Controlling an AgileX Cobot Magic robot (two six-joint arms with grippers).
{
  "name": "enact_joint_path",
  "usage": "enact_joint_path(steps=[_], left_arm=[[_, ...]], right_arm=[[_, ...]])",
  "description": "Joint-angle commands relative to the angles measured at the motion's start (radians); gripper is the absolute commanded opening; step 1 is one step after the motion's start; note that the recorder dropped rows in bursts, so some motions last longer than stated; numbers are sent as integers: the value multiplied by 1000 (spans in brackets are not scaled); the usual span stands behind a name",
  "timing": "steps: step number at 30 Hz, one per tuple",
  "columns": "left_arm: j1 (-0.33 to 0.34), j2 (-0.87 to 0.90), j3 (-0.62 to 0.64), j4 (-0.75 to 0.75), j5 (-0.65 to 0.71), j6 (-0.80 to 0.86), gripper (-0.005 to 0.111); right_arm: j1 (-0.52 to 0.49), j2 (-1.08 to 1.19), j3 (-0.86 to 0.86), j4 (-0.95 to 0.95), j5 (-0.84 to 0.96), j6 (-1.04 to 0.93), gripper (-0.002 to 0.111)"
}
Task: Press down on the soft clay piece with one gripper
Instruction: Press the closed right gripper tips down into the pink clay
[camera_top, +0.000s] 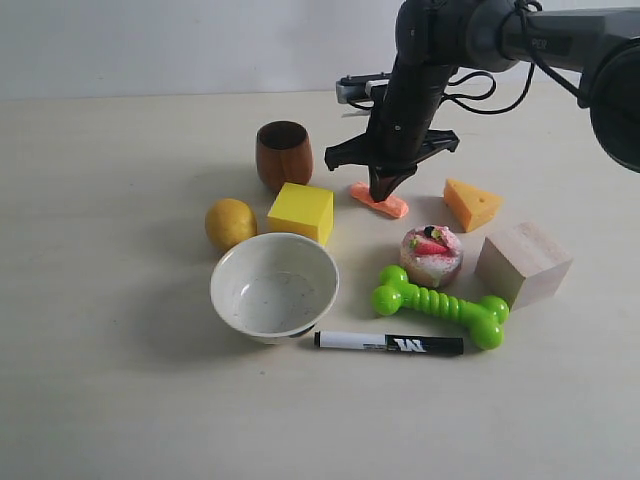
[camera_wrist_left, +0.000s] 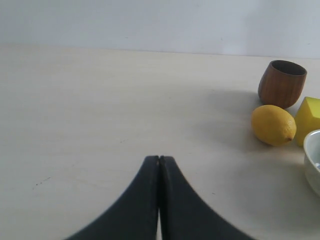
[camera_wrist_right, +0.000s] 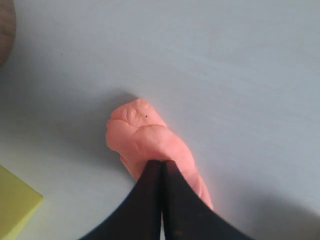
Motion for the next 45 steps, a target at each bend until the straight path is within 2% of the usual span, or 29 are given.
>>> enact_joint_path(steps=[1, 30, 45], left_arm=[[2, -6, -4, -2, -8, -1, 0], [2, -6, -4, -2, -8, -1, 0], [2, -6, -4, -2, -8, -1, 0]], right_arm=[[0, 75, 10, -13, -18, -26, 0], [0, 175, 10, -12, -106, -53, 0], [0, 239, 10, -18, -93, -52, 0]])
